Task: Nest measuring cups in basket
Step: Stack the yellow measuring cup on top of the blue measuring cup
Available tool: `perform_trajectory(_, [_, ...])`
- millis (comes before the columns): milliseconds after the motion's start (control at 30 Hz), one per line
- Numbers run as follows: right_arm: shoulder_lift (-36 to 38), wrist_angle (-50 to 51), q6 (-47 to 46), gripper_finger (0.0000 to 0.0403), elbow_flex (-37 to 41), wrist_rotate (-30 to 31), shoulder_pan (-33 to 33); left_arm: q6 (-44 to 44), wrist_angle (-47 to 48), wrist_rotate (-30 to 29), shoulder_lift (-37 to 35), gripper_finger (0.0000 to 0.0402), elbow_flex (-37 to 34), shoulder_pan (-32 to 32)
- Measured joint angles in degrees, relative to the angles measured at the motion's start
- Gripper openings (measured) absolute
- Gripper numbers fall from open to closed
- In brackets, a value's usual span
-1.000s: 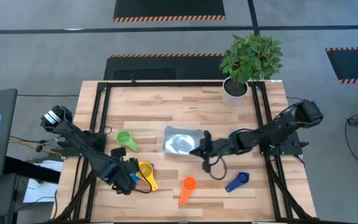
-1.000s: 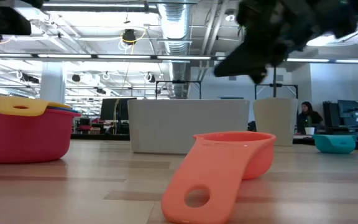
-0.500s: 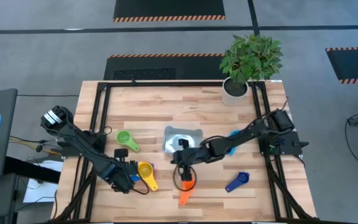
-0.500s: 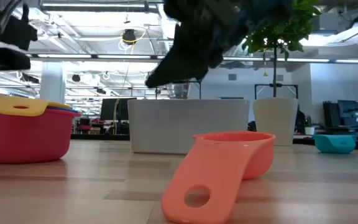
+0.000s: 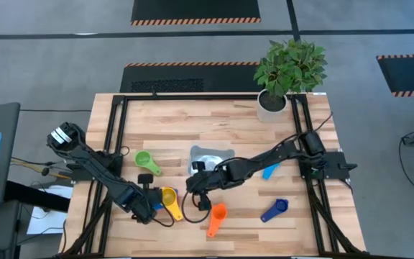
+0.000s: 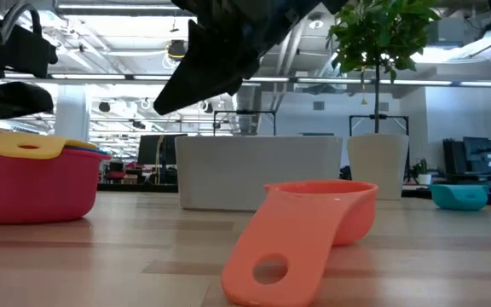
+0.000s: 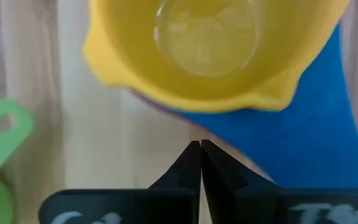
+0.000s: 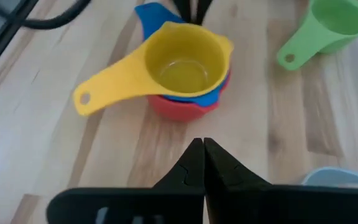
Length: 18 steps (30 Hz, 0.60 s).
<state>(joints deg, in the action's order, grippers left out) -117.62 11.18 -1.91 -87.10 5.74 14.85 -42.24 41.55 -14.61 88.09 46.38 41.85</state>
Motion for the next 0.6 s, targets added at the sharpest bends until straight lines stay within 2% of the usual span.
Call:
perform_trajectory(200, [0.02,1.67,-0.34,0.0011,-0.16,-0.13,0.11,0.32,-3.91,0.37,0.0,0.0,-0.81,0.04])
perform_trajectory(300, [-0.16,2.84,-2.94,0.0011,-0.16,-2.96,-0.02,2.89,-6.25,0.2,0.0,0.0,-0.84,0.02])
perform_trajectory(400, [-1.81,4.51,-3.68,0.0008,-0.13,-2.98,0.03,5.06,-9.44,0.18,0.0,0.0,-0.84,0.02])
perform_trajectory(600, [-2.66,5.32,-4.19,0.0012,-0.14,-3.01,0.75,3.66,-12.04,0.42,0.0,0.0,-0.84,-0.24])
